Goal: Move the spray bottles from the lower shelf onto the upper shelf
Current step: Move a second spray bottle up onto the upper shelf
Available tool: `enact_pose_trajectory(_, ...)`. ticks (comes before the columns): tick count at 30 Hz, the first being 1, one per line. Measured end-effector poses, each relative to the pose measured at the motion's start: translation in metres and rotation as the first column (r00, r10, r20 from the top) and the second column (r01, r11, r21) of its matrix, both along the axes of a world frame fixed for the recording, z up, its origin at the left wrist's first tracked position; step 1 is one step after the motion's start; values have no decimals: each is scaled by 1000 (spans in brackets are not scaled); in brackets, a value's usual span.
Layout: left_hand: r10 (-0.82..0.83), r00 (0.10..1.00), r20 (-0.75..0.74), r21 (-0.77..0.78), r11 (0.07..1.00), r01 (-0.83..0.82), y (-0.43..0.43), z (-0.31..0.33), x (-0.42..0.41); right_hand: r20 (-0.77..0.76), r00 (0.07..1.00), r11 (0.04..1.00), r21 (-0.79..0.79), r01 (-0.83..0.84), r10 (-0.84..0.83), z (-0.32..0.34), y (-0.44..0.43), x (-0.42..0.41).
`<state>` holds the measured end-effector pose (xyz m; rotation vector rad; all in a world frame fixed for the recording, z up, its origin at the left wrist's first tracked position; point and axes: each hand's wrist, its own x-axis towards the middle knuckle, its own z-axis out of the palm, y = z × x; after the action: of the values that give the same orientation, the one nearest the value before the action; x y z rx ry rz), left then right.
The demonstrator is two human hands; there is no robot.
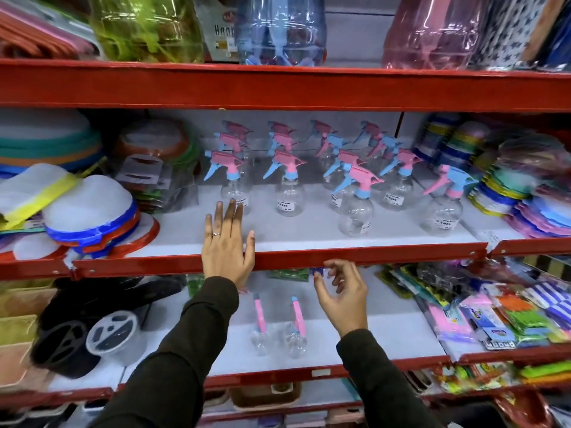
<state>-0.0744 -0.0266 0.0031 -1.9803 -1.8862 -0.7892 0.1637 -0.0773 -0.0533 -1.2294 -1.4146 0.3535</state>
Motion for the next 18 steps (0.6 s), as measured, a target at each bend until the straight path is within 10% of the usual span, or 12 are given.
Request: enact_pose_trajectory(18,131,991,-27,57,990,-129,7,-8,-65,27,999,637,-770,39,-28,-157,-15,-54)
